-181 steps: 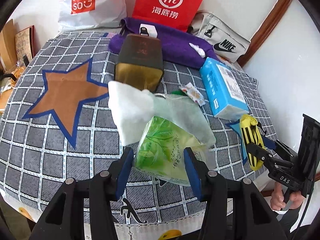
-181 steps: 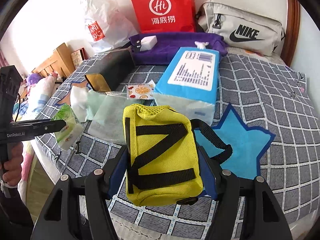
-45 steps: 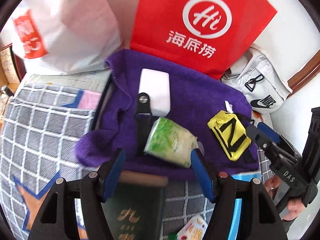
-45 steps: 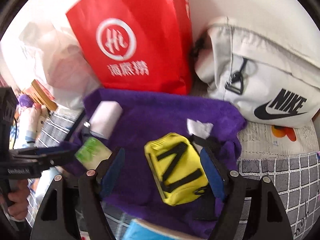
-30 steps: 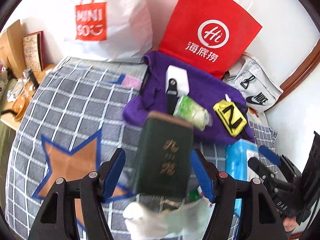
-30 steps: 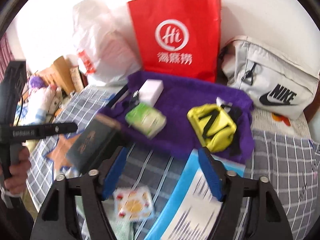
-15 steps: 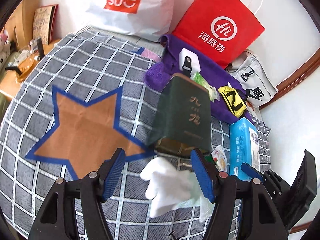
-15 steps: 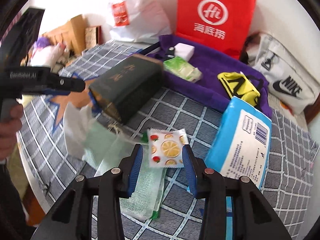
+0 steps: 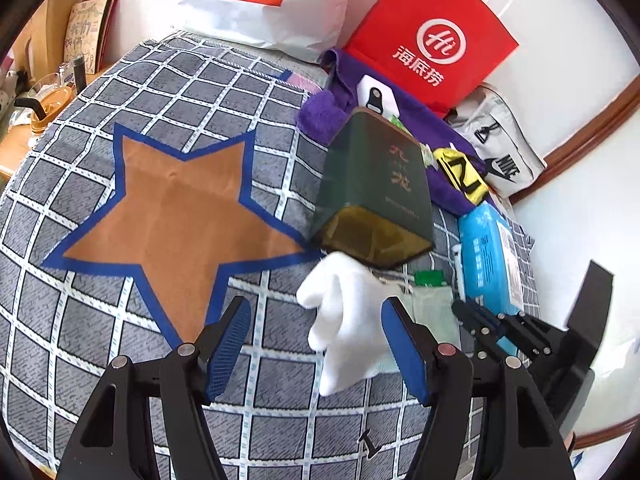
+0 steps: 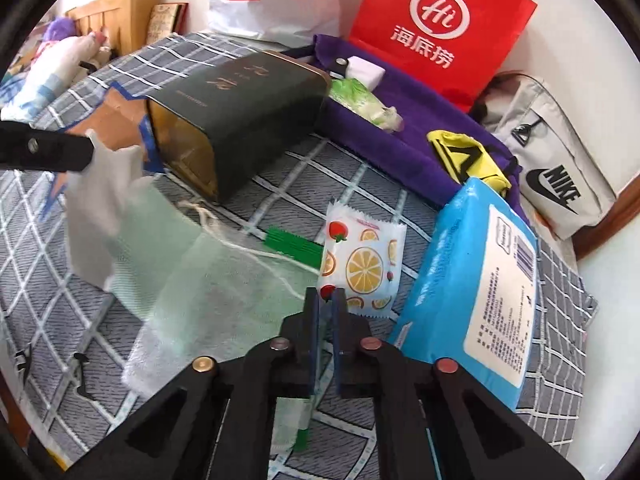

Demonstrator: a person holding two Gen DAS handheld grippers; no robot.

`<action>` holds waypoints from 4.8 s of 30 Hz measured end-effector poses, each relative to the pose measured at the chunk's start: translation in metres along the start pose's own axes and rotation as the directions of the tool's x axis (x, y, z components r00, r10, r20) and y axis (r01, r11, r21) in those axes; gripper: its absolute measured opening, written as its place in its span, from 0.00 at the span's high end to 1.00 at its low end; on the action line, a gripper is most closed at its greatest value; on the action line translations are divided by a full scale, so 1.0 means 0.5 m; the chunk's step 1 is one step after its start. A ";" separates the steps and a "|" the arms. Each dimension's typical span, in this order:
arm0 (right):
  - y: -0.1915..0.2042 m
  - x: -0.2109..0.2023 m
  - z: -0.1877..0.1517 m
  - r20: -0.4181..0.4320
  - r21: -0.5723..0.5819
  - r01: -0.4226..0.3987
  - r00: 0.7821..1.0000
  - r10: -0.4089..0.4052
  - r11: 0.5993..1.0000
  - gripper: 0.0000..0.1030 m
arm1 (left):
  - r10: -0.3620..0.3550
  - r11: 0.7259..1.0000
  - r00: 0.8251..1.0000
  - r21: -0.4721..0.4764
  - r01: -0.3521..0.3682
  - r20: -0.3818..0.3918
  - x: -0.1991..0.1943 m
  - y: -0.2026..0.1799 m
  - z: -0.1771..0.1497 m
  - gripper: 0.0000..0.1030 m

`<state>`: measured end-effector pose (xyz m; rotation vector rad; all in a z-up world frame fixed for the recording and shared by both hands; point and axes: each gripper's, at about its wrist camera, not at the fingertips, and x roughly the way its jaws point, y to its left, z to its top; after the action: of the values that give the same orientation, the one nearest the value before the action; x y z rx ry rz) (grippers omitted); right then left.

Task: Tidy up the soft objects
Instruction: 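Grasp the white cloth with the left tool while the right tool grasps the white candy packet, then carry the white cloth and candy packet in both tools toward the purple towel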

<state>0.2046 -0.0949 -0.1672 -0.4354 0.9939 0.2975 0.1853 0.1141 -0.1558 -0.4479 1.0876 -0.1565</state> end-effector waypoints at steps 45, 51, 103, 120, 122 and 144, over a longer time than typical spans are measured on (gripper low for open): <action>-0.119 -0.057 -0.241 0.086 0.359 -0.206 0.978 0.188 0.910 0.31 | 0.065 0.998 0.998 0.014 -0.065 0.021 0.008 -0.026 -0.044 0.82; -0.093 -0.053 -0.241 0.094 0.306 -0.125 0.990 0.101 0.944 0.44 | 0.059 0.998 0.998 0.009 -0.060 0.028 -0.009 -0.025 -0.043 0.82; -0.310 -0.231 -0.025 0.255 0.391 -0.172 0.964 0.073 0.904 0.55 | -0.031 0.991 0.987 0.137 0.009 0.160 -0.132 -0.210 0.111 0.83; -0.378 -0.156 0.081 0.303 0.386 -0.204 0.949 0.085 0.900 0.54 | -0.046 0.987 0.986 0.159 0.020 0.158 -0.070 -0.256 0.210 0.82; -0.380 -0.151 0.095 0.316 0.376 -0.204 0.945 0.082 0.904 0.53 | -0.054 0.988 0.987 0.154 0.030 0.153 -0.061 -0.257 0.225 0.82; -0.437 -0.015 0.233 0.302 0.365 -0.215 0.948 0.104 0.906 0.77 | 0.007 0.985 0.993 0.172 -0.027 0.118 0.056 -0.280 0.343 0.82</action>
<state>0.3813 -0.2302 -0.0588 0.0593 0.7892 0.2890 0.3624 0.0257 -0.0531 -0.2874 0.9533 -0.2053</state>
